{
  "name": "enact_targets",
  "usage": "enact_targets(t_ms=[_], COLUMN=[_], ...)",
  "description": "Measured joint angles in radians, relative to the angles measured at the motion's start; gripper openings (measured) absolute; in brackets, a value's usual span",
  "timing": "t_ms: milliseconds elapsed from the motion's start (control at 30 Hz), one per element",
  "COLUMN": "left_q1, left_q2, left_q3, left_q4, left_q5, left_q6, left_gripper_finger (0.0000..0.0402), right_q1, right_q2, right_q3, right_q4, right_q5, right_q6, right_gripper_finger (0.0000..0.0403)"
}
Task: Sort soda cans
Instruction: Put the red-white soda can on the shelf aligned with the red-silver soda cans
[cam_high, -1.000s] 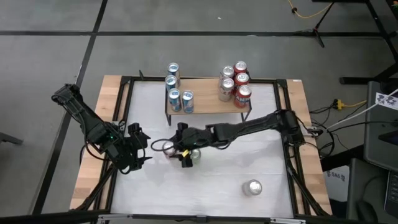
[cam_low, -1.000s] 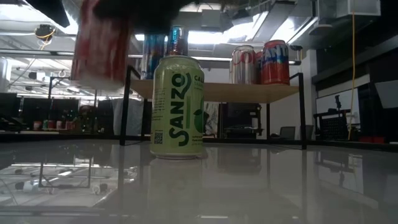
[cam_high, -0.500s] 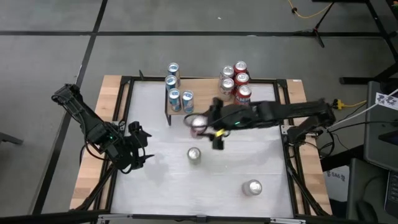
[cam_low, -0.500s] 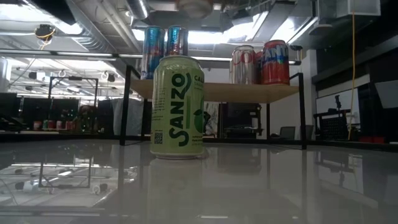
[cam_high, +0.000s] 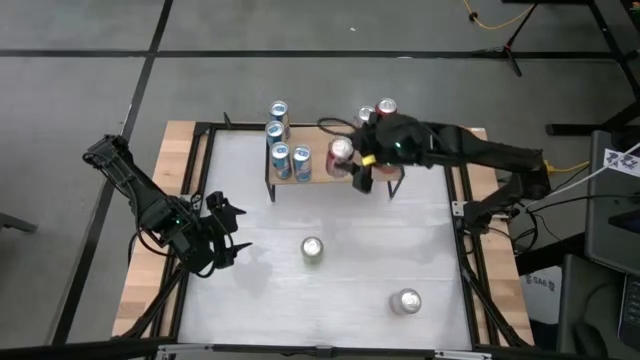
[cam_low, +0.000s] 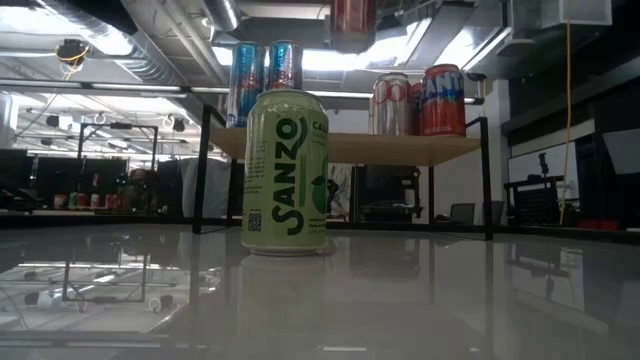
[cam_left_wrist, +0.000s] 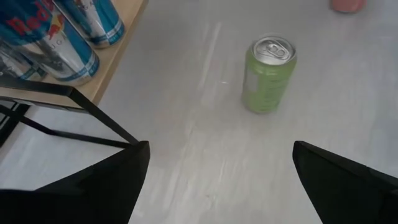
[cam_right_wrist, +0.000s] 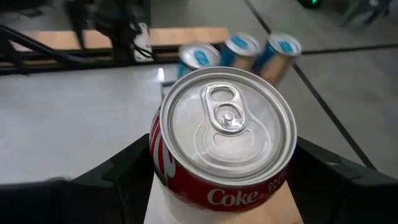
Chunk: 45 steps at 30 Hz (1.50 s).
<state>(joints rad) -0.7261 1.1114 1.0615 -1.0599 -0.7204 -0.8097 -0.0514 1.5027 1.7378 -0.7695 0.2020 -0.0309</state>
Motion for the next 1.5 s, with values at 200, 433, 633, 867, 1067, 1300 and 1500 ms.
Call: enact_targets(t_ms=[200, 433, 633, 867, 1067, 1300, 1500], left_q1=[0.000, 0.000, 0.000, 0.000, 0.000, 0.000, 0.000], left_q2=[0.000, 0.000, 0.000, 0.000, 0.000, 0.000, 0.000], left_q3=[0.000, 0.000, 0.000, 0.000, 0.000, 0.000, 0.000], left_q4=[0.003, 0.003, 0.004, 0.008, 0.008, 0.009, 0.012], left_q5=[0.000, -0.003, -0.056, -0.068, -0.068, -0.068, -0.068], left_q6=[0.000, 0.000, 0.000, -0.003, -0.003, -0.026, -0.053], left_gripper_finger=[0.0386, 0.0386, 0.0386, 0.0386, 0.0386, 0.0386, 0.0386], right_q1=[-0.116, -0.219, -0.277, -0.247, -0.138, -0.030, -0.011], right_q2=[0.005, 0.007, 0.025, 0.018, 0.018, 0.018, -0.032], right_q3=[-0.010, -0.011, -0.011, -0.011, -0.012, -0.012, -0.118], right_q4=[0.011, 0.022, 0.065, -0.027, -0.164, -0.212, -0.221], right_q5=[-0.068, -0.175, -0.250, -0.265, -0.188, -0.032, 0.001], right_q6=[-0.028, -0.085, -0.090, -0.078, -0.027, 0.026, 0.104], right_gripper_finger=[0.0288, 0.0289, 0.0289, 0.0289, 0.0289, 0.0289, 0.0289])
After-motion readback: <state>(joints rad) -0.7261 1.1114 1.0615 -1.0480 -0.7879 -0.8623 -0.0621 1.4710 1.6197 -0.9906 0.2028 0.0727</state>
